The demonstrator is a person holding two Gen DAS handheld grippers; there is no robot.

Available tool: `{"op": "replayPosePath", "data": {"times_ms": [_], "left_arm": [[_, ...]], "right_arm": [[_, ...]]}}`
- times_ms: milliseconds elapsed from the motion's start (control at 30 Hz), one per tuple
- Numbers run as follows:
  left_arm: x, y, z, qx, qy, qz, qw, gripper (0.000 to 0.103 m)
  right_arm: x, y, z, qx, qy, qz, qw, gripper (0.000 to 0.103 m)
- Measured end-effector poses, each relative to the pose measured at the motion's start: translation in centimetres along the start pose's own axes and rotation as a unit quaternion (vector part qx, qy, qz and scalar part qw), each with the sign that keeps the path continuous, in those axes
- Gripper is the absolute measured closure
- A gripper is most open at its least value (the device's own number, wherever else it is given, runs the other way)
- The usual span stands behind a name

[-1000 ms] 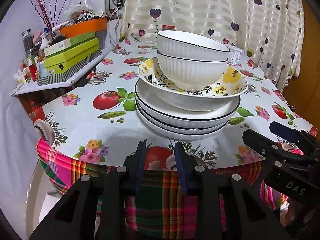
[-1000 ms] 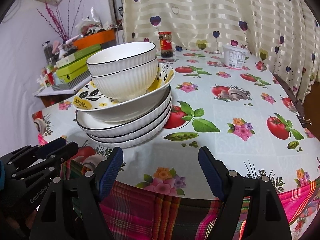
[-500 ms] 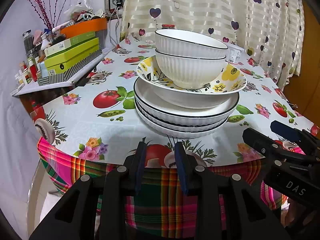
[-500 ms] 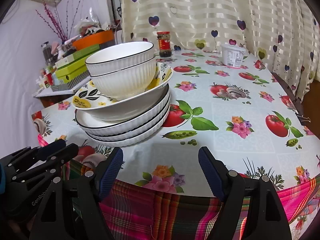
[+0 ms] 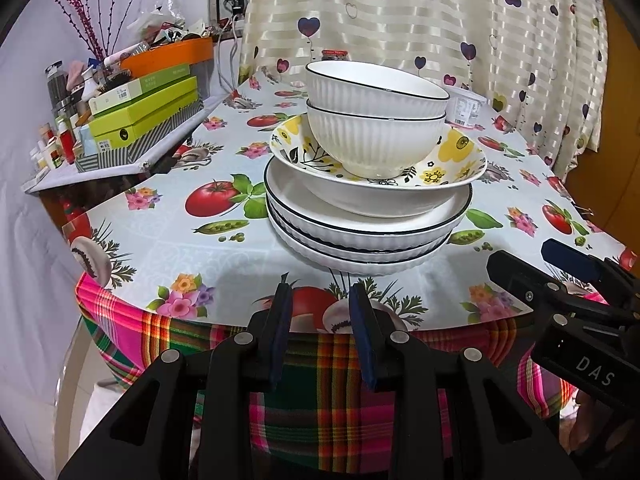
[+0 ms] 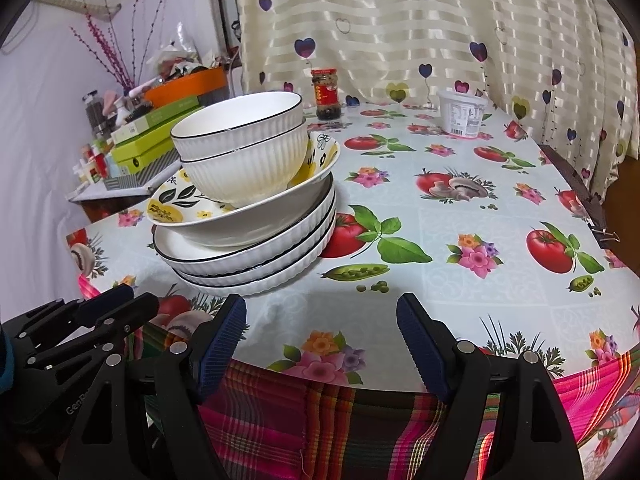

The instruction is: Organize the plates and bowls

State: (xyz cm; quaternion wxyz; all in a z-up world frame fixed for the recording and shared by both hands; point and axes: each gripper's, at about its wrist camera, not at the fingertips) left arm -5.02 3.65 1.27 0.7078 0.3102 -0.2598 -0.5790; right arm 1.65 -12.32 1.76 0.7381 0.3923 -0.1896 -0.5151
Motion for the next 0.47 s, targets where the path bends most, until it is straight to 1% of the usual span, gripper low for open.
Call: {"op": "replayPosePath", "data": {"times_ms": [467], "left_arm": [[0.04, 0.06, -0.04, -0.002, 0.005, 0.000, 1.0000, 0.073]], "right_arm": [[0.07, -0.03, -0.05, 0.000, 0.001, 0.000, 1.000, 0.024]]}}
Point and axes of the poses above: each gripper's, at about its wrist camera, not at the fingertips, and z roughly against the way its jaws point, x to its right, y to its top, and after that the axes turned 2 degrees about x, right-handed
